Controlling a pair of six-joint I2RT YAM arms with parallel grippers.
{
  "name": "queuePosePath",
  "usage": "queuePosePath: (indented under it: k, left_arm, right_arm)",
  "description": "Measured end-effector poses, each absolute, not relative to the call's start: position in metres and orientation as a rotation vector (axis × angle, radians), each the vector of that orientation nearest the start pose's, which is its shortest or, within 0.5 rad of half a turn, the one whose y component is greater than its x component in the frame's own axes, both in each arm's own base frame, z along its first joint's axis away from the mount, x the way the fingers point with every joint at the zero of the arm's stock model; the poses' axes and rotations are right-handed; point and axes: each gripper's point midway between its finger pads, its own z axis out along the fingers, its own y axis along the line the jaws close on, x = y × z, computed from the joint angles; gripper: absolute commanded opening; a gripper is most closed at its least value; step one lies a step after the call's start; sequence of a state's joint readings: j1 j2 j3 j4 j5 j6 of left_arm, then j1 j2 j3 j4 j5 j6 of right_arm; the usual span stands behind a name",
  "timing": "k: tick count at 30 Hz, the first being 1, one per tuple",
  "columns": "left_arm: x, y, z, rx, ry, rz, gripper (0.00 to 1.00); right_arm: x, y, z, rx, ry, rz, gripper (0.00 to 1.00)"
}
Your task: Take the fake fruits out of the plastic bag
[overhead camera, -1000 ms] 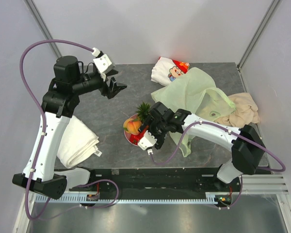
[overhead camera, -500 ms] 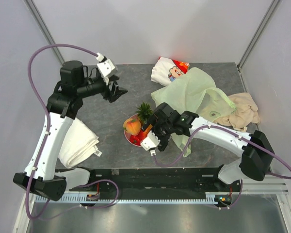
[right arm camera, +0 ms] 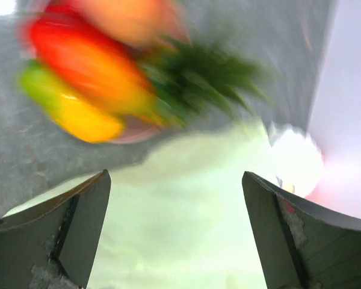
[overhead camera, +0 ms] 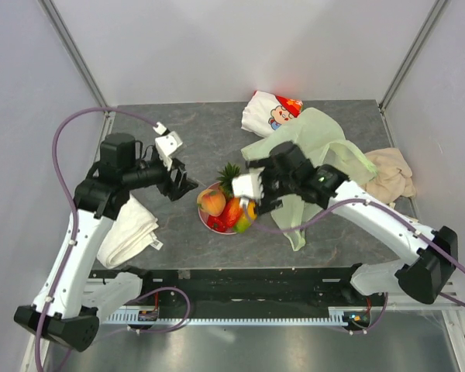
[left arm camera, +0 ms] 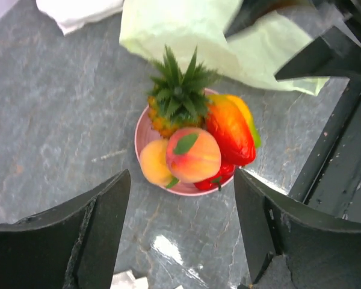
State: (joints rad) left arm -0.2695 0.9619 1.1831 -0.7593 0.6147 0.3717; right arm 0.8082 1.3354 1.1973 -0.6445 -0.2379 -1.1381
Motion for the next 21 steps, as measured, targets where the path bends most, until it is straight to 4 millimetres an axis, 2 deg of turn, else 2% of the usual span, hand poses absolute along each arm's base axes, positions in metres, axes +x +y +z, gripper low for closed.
queuePosePath:
  k: [3,5,8,10,13,15,17,19,21]
  left_arm:
    - [0.248,-0.179,0.323,1.034,1.732,-0.614,0.77]
    - [0.250,-0.202,0.337,1.107,1.673,-0.645,0.77]
    - [0.237,-0.258,0.349,1.300,1.538,-0.696,0.77]
    - [0.225,-0.294,0.350,1.430,1.445,-0.716,0.76]
    - [0.215,-0.344,0.342,1.609,1.313,-0.717,0.77]
    - [0.210,-0.371,0.329,1.707,1.255,-0.702,0.74]
    - [0.205,-0.396,0.312,1.810,1.199,-0.679,0.74]
    - [0.195,-0.415,0.287,1.937,1.118,-0.622,0.75]
    - [0.181,-0.422,0.262,2.057,1.004,-0.578,0.74]
  right_arm:
    - [0.301,0.234,0.242,-1.646,1.501,0.089,0.98]
    - [0.331,0.188,0.265,-1.360,1.670,0.049,0.98]
    - [0.348,0.119,0.284,-1.007,1.831,0.015,0.96]
    - [0.349,0.082,0.287,-0.825,1.897,0.012,0.88]
    - [0.343,0.042,0.271,-0.622,1.995,0.064,0.84]
    - [0.340,0.022,0.252,-0.503,2.067,0.135,0.85]
    - [0.339,0.002,0.223,-0.372,2.165,0.226,0.87]
    - [0.337,-0.004,0.189,-0.293,2.265,0.333,0.88]
    - [0.333,0.003,0.158,-0.263,2.356,0.470,0.88]
